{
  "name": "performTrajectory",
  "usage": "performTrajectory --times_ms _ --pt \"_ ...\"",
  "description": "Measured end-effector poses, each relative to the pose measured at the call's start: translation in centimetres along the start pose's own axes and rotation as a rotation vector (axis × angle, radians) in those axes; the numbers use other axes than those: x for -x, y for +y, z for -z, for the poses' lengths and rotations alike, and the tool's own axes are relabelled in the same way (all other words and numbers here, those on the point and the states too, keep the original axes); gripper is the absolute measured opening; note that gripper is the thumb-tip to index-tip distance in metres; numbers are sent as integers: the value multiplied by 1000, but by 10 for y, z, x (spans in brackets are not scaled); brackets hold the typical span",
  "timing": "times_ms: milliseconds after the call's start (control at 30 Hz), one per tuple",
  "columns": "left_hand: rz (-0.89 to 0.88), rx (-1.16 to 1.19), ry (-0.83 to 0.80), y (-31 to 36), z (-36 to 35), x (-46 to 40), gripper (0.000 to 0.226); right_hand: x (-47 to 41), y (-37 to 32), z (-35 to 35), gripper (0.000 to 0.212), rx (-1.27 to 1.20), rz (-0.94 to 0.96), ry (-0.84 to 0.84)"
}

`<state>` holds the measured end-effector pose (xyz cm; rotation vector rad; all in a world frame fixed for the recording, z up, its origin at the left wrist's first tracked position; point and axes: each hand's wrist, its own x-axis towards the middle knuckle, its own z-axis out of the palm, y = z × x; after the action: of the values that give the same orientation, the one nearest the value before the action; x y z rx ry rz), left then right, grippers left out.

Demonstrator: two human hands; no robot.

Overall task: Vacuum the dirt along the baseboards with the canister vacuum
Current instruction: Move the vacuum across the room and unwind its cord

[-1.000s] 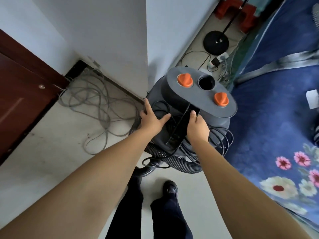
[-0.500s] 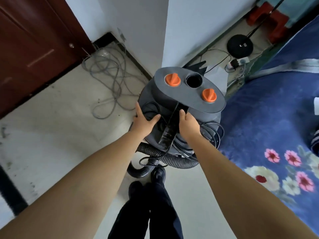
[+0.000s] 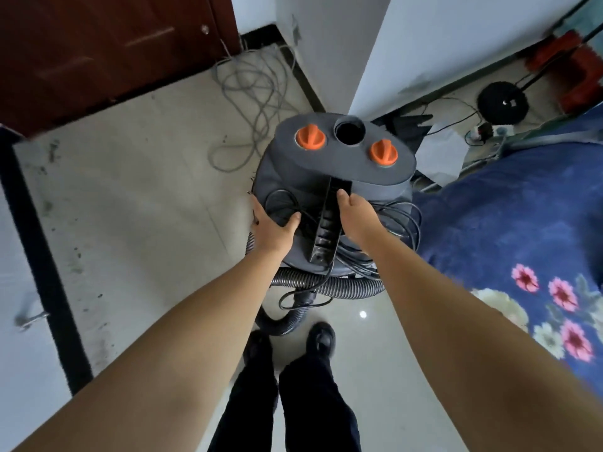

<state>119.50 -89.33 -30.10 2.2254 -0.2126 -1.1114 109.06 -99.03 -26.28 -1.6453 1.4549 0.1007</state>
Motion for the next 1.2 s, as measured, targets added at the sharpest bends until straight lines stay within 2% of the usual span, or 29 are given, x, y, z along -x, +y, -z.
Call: performTrajectory --times_ms 167,400,767,1200 --pt "59 83 106 -47 12 34 92 38 15 -28 50 23 48 -104" --pt "146 117 163 -113 13 94 91 98 62 -56 50 69 89 -239" --pt "250 229 222 -200 -31 207 92 187 144 -64 47 173 212 -266" --pt "284 323 297 -330 -87 362 94 327 271 -75 47 230 237 -383"
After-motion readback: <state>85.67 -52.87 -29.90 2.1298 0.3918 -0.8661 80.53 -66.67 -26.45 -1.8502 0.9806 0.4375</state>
